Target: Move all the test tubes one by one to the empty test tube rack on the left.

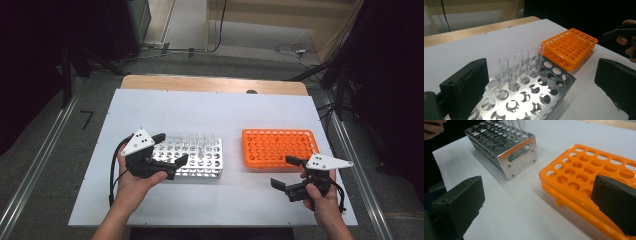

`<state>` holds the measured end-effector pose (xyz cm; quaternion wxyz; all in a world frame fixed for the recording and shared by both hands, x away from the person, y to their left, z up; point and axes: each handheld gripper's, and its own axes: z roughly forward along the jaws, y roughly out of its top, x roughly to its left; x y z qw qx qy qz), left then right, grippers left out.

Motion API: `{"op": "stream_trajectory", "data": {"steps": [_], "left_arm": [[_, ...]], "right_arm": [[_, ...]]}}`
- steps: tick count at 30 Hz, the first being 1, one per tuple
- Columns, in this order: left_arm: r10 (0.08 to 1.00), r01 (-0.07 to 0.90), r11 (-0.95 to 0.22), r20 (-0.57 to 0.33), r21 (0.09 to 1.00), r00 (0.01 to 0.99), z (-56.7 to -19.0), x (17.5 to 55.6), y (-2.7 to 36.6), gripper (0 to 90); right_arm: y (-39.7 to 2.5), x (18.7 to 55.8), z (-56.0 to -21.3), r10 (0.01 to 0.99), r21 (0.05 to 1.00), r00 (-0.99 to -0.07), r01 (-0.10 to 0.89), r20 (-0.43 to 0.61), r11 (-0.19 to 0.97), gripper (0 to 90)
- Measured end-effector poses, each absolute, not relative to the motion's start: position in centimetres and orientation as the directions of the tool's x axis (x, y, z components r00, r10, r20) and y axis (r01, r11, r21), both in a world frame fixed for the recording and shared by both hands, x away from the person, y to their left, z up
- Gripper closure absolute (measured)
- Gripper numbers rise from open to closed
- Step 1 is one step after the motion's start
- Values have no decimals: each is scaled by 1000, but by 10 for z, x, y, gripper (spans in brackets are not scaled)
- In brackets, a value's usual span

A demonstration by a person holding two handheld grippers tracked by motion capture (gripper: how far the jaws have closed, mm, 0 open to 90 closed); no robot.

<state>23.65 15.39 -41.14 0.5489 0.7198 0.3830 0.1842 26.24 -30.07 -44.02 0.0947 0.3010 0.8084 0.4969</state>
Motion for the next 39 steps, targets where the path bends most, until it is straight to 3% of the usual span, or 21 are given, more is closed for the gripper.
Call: {"op": "stream_trajectory", "data": {"steps": [22, 39], "left_arm": [[768, 328, -69, -160, 942, 620, -432, 206, 192, 0], [803, 327, -15, -184, 945, 567, -449, 202, 236, 0]], "right_arm": [[-313, 266, -442, 620, 867, -774, 393, 132, 307, 0], [-345, 276, -449, 684, 887, -721, 381, 108, 260, 0]]}}
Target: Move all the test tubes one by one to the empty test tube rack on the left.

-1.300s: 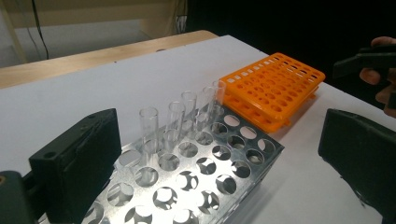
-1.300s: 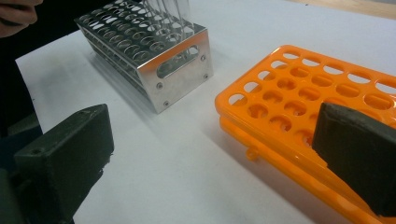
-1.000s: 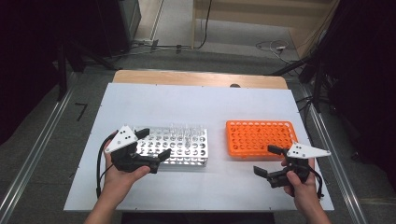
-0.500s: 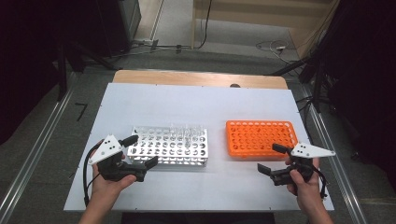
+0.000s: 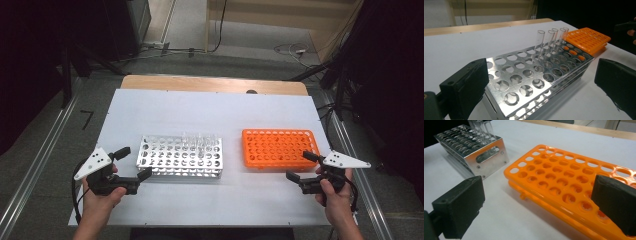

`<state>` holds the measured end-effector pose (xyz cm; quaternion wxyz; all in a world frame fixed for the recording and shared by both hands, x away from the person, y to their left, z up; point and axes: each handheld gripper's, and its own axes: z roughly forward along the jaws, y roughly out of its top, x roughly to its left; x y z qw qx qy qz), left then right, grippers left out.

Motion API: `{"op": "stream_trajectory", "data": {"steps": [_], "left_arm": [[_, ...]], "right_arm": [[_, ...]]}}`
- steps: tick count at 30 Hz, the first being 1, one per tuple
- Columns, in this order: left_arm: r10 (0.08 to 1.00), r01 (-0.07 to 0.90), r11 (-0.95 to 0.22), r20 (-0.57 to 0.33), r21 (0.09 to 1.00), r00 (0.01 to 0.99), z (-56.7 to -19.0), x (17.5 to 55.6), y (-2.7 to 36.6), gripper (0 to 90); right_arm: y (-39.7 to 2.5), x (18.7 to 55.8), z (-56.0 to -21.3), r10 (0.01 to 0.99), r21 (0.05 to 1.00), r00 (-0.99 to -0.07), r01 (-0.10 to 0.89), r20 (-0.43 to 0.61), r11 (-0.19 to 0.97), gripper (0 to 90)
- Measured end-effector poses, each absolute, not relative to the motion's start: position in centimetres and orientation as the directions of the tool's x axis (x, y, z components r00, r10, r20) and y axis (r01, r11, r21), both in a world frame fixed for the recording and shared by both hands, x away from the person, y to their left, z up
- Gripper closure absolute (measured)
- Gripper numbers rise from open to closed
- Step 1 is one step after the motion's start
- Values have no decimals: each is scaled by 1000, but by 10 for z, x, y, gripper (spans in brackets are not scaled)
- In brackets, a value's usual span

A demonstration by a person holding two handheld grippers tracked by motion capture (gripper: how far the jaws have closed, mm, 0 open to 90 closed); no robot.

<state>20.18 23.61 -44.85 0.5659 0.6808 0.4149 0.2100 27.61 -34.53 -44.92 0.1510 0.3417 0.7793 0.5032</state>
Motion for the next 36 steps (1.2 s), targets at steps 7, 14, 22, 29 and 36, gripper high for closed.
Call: {"op": "stream_trajectory", "data": {"steps": [7, 14, 22, 29, 36], "left_arm": [[807, 328, -13, -184, 945, 562, -457, 202, 247, 0], [805, 324, 12, -201, 946, 558, -461, 202, 254, 0], [811, 325, 15, -201, 946, 549, -465, 201, 256, 0], [815, 328, 14, -200, 945, 543, -467, 200, 258, 0], [814, 327, 5, -194, 945, 548, -466, 200, 257, 0]], "right_arm": [[-356, 282, -457, 707, 884, -700, 387, 97, 262, 0], [-362, 284, -462, 723, 884, -682, 402, 114, 239, 0], [-364, 286, -467, 727, 884, -675, 410, 129, 224, 0], [-363, 285, -467, 725, 886, -678, 404, 123, 228, 0], [-361, 285, -467, 721, 884, -683, 403, 118, 238, 0]]}}
